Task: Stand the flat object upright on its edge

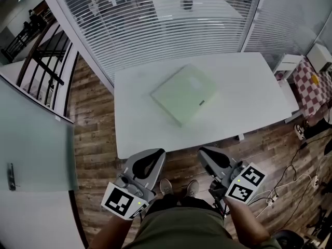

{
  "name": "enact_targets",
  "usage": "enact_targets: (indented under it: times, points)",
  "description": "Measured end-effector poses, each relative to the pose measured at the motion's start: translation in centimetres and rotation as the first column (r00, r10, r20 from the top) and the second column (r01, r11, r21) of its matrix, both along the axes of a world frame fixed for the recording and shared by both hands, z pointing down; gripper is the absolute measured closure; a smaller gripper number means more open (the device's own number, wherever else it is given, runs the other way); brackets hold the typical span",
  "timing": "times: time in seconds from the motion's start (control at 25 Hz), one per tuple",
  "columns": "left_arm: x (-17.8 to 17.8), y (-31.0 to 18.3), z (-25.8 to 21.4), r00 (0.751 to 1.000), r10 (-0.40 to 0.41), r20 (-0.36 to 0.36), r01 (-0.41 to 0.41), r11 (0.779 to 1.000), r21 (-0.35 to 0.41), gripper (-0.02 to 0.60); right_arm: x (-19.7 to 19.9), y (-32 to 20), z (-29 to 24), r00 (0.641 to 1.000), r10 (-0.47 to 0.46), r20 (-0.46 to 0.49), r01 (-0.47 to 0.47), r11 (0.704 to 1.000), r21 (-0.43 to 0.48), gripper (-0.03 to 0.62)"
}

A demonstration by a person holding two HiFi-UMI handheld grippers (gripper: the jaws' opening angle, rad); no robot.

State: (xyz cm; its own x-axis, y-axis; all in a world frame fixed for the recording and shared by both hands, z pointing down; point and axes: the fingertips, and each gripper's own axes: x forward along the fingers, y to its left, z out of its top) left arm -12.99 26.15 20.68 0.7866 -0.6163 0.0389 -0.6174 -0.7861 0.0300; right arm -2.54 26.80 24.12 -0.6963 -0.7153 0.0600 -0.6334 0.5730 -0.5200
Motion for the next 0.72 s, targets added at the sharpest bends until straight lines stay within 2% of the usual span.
enact_targets:
  times: [0.44,0.72]
  points:
    - [6.2,1.8,-0.1,0.999,-0.034,0.019,0.034,0.999,0.014,0.581,6.4,1.8,1.0,0.999,-0.042,0.028,0.043,0.999,-0.026,0.583]
    - [7.7,2.1,0.0,0.998,-0.053,0.029,0.052,0.999,0.013,0.581,8.0,1.9,1.3,0.997,-0.061,0.044,0.063,0.998,-0.032,0.583]
